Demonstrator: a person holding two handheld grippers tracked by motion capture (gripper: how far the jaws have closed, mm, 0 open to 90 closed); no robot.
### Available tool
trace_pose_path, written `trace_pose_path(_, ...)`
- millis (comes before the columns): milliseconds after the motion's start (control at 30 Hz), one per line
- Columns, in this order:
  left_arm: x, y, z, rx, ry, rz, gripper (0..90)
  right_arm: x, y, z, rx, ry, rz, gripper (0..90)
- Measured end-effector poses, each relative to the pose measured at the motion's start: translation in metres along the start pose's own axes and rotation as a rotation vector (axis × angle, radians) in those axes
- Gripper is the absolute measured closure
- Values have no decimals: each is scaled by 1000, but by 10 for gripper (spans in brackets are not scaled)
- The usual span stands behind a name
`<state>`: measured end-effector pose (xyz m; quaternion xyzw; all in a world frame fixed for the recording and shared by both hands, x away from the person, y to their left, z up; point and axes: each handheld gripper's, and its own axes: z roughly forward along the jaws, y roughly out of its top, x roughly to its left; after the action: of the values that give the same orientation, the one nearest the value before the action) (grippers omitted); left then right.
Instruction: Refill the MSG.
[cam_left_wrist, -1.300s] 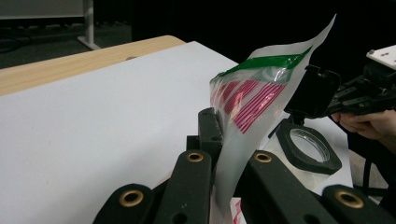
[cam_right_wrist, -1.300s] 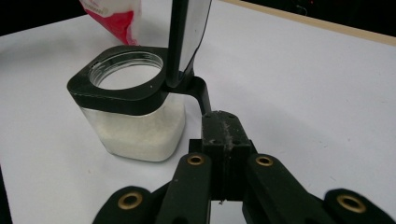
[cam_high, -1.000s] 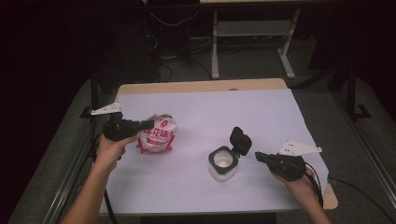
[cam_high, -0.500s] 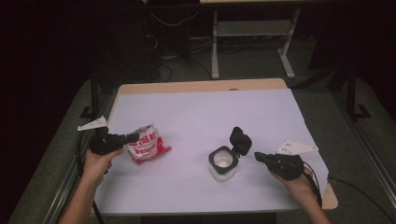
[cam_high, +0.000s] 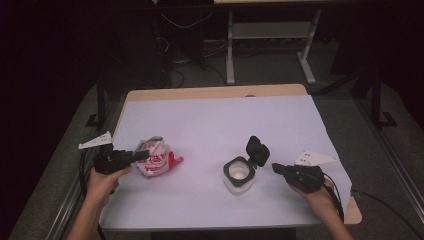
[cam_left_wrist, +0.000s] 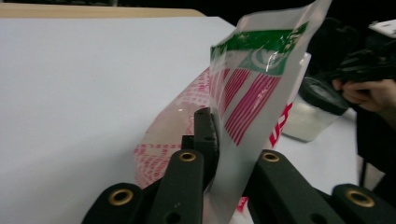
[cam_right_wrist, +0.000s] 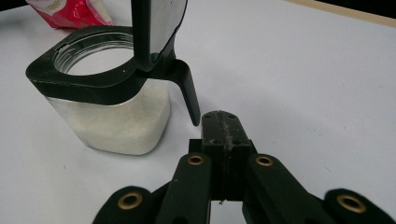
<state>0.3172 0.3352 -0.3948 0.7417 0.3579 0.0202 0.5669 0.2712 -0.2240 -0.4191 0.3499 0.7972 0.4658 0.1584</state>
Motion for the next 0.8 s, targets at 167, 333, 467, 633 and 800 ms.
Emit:
trace_pose_path(167,-10,-4,-4,19,-11,17,763,0,0,-1,0,0,0,900)
trace_pose_path(333,-18,-6,-5,25,-25,30,650,0,-1,0,4,-1,1,900)
trace_pose_path(467,-20,-5,-7,24,-34,35,536,1,-1,0,7,0,2,900)
trace_pose_path(633,-29,1,-10,37,-40,66,392,0,-1,0,7,0,-1,900)
trace_pose_path(800,-36,7,-12,35,-36,113,277,1,-2,1,14,-1,3,900)
